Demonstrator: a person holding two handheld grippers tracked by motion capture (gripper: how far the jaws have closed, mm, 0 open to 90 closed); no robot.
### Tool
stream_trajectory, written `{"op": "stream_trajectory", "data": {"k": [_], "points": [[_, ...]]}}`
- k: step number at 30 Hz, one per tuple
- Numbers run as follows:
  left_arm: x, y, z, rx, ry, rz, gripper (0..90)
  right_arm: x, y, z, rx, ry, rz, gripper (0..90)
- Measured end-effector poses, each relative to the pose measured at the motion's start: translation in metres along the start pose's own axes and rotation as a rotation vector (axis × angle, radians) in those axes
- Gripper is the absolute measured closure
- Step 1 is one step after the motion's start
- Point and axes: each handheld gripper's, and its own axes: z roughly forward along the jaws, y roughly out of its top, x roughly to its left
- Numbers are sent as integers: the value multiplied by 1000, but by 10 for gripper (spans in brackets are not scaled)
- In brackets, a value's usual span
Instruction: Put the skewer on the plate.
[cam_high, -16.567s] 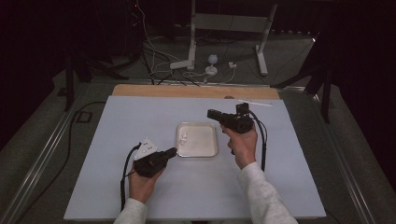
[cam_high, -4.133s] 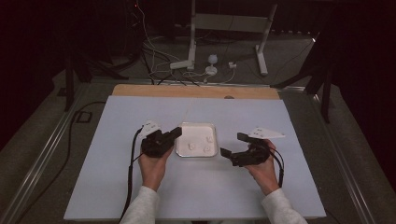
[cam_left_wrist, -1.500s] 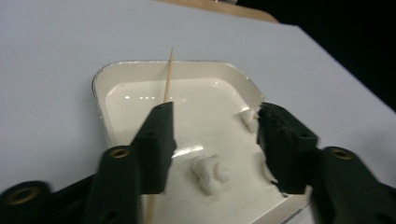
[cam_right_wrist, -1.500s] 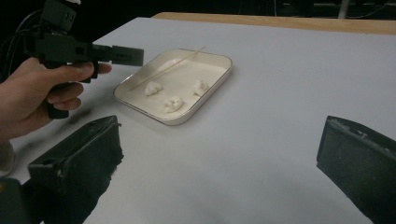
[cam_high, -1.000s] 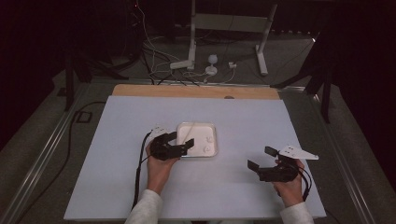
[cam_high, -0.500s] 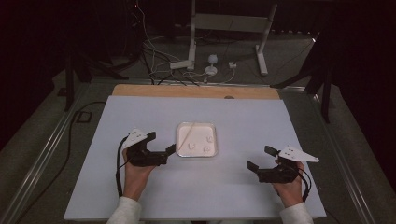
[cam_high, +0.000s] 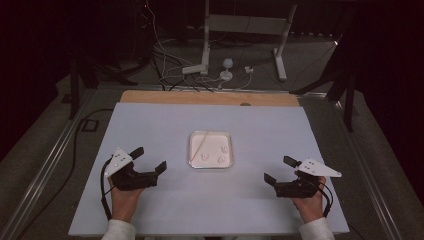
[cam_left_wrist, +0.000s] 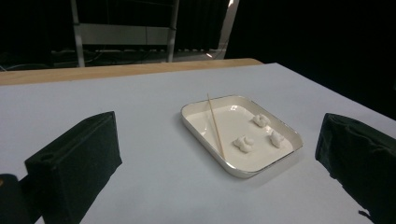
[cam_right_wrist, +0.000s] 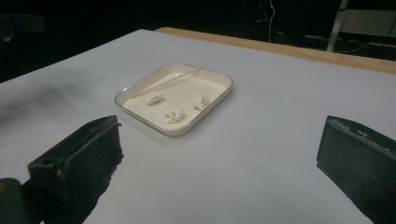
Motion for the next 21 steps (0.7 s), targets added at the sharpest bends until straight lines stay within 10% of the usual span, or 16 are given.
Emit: {"op": "stream_trajectory", "data": {"k": [21], "points": [[13,-4,-20,6,59,19,6,-4,-4,-4,-14,-47,-11,0]]}}
